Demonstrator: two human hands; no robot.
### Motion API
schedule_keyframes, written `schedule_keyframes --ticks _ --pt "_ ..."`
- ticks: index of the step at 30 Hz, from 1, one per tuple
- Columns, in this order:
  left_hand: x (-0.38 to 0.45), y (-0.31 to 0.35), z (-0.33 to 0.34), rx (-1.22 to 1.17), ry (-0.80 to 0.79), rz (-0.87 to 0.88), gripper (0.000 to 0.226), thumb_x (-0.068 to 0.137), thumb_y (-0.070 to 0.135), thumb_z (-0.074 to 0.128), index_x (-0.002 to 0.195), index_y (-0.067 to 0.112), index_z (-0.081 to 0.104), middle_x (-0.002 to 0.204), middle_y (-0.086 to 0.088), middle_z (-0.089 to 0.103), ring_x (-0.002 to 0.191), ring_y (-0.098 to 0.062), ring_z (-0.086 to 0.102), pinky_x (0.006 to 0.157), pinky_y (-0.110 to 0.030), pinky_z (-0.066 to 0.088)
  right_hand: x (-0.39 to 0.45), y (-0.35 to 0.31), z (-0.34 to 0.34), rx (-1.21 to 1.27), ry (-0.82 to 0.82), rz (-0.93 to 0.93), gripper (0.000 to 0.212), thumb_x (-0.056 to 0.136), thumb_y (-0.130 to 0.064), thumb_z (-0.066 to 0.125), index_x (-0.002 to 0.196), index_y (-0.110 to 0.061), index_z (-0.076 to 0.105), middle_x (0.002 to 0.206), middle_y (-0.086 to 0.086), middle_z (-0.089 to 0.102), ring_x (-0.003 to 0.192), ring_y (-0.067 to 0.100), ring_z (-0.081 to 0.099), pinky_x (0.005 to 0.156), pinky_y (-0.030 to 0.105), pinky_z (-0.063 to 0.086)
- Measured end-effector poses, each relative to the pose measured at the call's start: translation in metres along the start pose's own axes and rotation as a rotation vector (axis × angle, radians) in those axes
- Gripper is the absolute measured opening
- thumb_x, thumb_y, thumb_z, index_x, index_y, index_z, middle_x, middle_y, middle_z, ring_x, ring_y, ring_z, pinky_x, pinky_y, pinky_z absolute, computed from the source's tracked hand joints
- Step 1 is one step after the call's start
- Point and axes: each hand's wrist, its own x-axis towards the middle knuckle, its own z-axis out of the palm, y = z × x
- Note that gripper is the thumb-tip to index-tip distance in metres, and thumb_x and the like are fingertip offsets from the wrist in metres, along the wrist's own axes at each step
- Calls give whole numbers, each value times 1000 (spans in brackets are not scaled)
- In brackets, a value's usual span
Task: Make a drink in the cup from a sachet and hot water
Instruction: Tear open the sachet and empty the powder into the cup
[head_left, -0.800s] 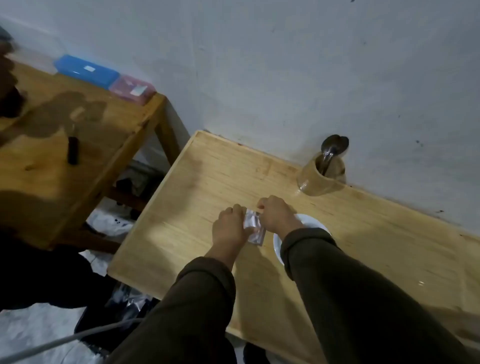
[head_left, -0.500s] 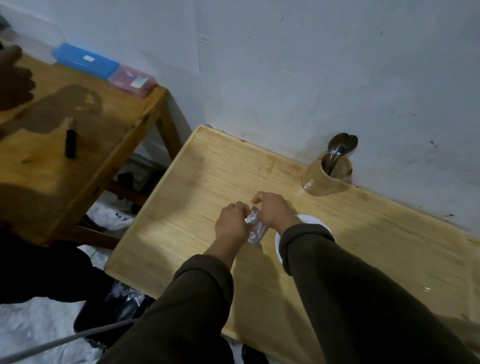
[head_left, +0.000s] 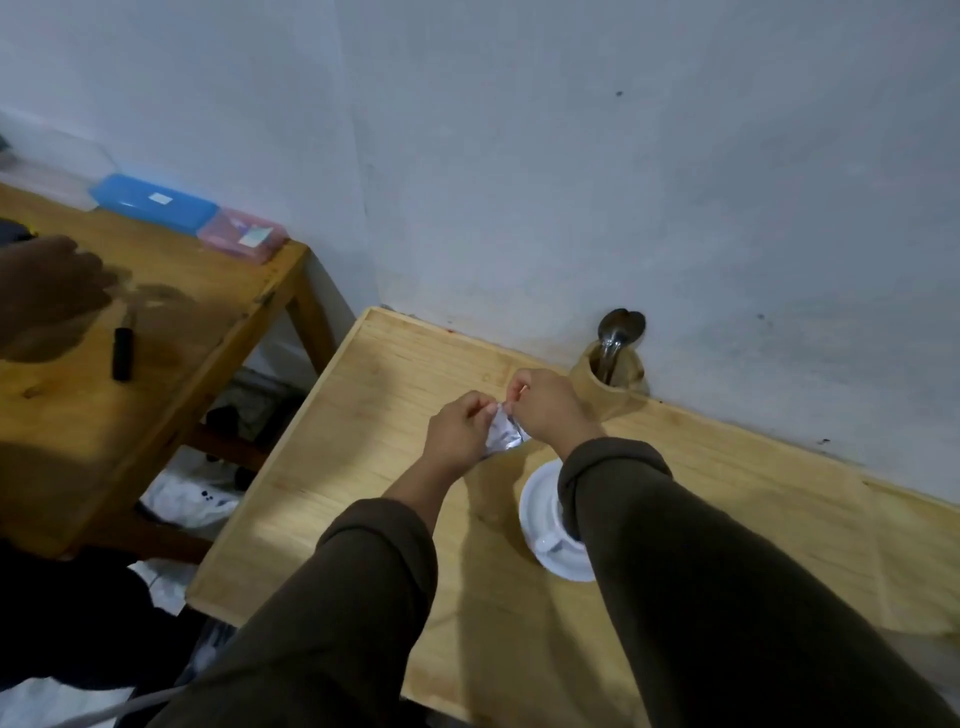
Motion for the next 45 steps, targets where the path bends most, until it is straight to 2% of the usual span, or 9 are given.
schedule_keyframes --ticks 7,14,19,22,25,29,35,38,45 --pt "-7 65 -11 -53 6 111 28 97 22 48 100 6 70 105 -15 72 97 -30 63 83 -34 46 -31 -8 -53 194 183 -46 12 81 -7 65 74 -16 63 65 -3 57 72 15 53 52 9 37" --pt "-20 104 -13 -83 -28 181 30 95 23 48 97 5 73 104 -14 73 94 -28 64 87 -37 51 -62 -8 -71 205 401 -40 19 81 -7 56 71 -22 59 74 -4 60 79 21 60 74 36 52" --pt "-31 122 0 -109 -65 180 29 92 16 46 92 8 74 95 -12 72 86 -23 60 84 -36 52 -80 1 -80 169 515 -133 22 79 4 57 68 -14 53 77 1 54 73 16 49 57 14 34" --pt "-36 127 9 -185 -113 120 34 93 16 41 70 12 65 67 -11 61 60 -25 54 61 -32 46 -89 2 -84 109 521 -193 17 80 5 53 74 -10 60 81 4 54 78 16 47 62 20 34" --pt "-41 126 14 -216 -156 74 36 94 16 39 64 13 58 60 -11 56 49 -23 50 49 -26 40 -98 10 -85 147 510 -175 10 83 -1 58 83 -7 65 90 7 61 82 14 48 72 20 38" --pt "-52 120 18 -252 -179 85 30 94 15 42 69 10 58 69 -16 55 53 -22 48 53 -26 40 -109 25 -86 218 459 -102 12 84 -8 66 95 -5 67 87 4 59 81 15 51 75 22 40" --pt "-68 112 17 -447 -272 65 25 98 22 48 80 11 61 62 -11 51 50 -21 47 49 -26 46 -120 29 -84 308 468 -60 3 82 -7 67 83 -10 66 80 2 61 78 17 54 74 24 41" --pt "-74 107 17 -432 -314 98 19 97 23 50 91 9 62 64 -6 56 52 -15 50 47 -22 47 -125 31 -84 384 464 -23 15 82 -5 67 74 -17 61 78 2 62 77 17 55 72 25 42" --pt "-73 106 32 -391 -305 63 20 97 18 51 80 13 61 65 -6 58 54 -15 50 53 -24 43 -138 43 -72 426 494 -43 39 78 -1 69 55 -25 48 74 2 54 75 19 52 74 33 46"
